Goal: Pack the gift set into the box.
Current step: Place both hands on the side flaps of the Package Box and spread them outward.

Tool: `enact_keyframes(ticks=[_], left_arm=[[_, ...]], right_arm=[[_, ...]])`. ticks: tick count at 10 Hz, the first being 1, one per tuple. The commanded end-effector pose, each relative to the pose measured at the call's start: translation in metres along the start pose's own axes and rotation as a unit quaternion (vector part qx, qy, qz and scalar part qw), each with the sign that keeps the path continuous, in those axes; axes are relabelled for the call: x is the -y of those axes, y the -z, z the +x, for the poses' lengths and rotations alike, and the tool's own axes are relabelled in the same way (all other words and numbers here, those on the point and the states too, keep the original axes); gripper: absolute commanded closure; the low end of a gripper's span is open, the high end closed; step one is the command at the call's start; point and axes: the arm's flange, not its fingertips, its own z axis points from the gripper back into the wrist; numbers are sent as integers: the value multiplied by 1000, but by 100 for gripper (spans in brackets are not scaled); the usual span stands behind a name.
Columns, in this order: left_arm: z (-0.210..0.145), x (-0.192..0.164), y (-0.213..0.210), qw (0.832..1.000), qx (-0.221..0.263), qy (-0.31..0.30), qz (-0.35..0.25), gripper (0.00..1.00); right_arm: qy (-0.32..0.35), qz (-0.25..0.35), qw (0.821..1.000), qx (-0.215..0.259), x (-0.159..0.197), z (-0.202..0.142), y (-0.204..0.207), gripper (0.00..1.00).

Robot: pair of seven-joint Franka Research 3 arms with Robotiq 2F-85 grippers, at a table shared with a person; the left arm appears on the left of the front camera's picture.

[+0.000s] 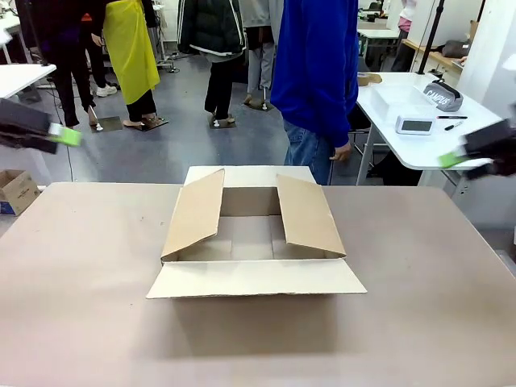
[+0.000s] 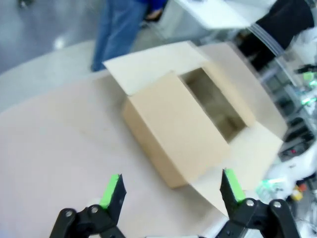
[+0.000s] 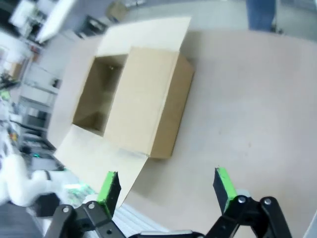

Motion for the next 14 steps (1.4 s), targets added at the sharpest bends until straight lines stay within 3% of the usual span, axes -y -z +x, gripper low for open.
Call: enact_keyframes(ticks=[1,2,3,4,5,6,7,10,11,12,13,14], left_arm=[[-49,-73,-39,979,24,-156,-126,0],[-73,-115,-58,942,112,-250,-195,0],[-97,-140,-63,914,163,-304,-215,0],[-118,-157,-60,897,181,-337,-222,0],[-136,-171,-48,879,187,-383,-213,0],[-144,-177,-38,872,175,-422,-177,0],[-141,-171,-80,908,160,-327,-206,0],[-141,-171,-80,908,160,-327,-206,0],[-143,-180,-69,899,156,-354,-208,0],[-124,-159,-65,911,135,-341,-190,0],[-88,-127,-57,931,105,-306,-171,0],[-58,-91,-43,947,23,-269,-175,0]], right_arm=[[164,88,980,76,76,-19,-47,0],[230,118,959,112,124,-45,-65,0],[297,140,935,134,168,-71,-68,0],[344,157,913,155,202,-100,-64,0],[358,128,906,185,216,-127,-59,0],[308,45,932,184,210,-142,-58,0],[357,125,913,150,216,-122,-89,0],[357,125,913,150,216,-122,-89,0],[357,114,915,149,223,-127,-83,0],[345,47,927,141,198,-104,-69,0],[291,21,947,135,151,-67,-45,0],[239,2,964,115,100,-40,-21,0]])
